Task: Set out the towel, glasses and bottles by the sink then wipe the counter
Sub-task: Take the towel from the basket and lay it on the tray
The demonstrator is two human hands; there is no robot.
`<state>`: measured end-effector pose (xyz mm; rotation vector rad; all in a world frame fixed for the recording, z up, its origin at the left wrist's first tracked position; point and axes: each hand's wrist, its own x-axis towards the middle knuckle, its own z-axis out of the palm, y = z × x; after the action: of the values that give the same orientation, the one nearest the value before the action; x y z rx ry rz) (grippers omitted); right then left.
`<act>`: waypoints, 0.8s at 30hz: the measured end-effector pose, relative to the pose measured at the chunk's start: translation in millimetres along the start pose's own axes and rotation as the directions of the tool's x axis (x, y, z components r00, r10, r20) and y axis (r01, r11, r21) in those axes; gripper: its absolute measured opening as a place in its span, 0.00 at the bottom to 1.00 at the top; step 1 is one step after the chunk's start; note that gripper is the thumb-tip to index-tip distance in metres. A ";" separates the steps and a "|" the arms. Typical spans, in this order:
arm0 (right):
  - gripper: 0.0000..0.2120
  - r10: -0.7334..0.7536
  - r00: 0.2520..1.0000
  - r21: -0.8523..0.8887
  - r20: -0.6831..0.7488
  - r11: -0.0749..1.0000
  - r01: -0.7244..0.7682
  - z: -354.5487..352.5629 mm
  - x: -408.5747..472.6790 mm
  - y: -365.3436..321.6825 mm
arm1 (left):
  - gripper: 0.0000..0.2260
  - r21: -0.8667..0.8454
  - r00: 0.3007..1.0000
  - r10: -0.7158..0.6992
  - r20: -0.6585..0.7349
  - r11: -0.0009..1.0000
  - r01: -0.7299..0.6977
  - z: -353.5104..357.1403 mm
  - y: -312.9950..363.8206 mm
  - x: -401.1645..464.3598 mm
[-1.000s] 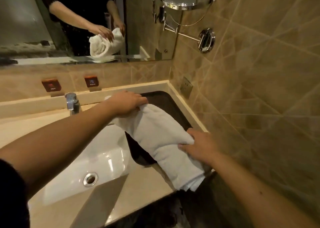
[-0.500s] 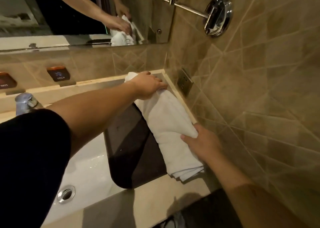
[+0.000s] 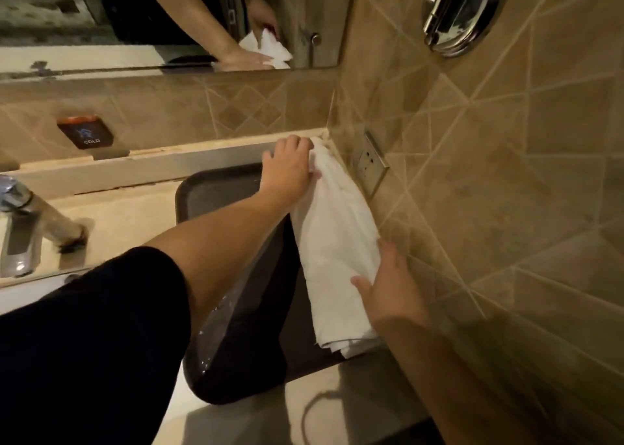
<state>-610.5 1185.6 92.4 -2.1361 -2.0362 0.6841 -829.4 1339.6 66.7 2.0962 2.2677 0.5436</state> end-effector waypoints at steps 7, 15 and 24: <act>0.23 -0.641 0.767 -0.422 -0.003 0.696 0.580 43.8 -11.7 -7.6 | 0.36 -0.577 0.952 -0.015 0.306 0.793 0.198 28.2 -12.7 -18.3; 0.25 -0.642 0.718 -0.498 0.271 0.544 0.675 57.6 8.4 27.4 | 0.41 -0.507 0.870 0.011 0.493 0.816 0.277 44.7 -16.6 2.1; 0.19 -0.662 0.727 -0.509 0.185 0.568 0.647 63.7 2.4 22.2 | 0.32 -0.444 0.828 0.078 0.556 0.870 0.216 25.2 -14.7 5.1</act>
<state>-615.1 1171.6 26.5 -1.2853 -2.9895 -0.0640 -838.2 1350.1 40.4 1.6248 1.6462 0.3758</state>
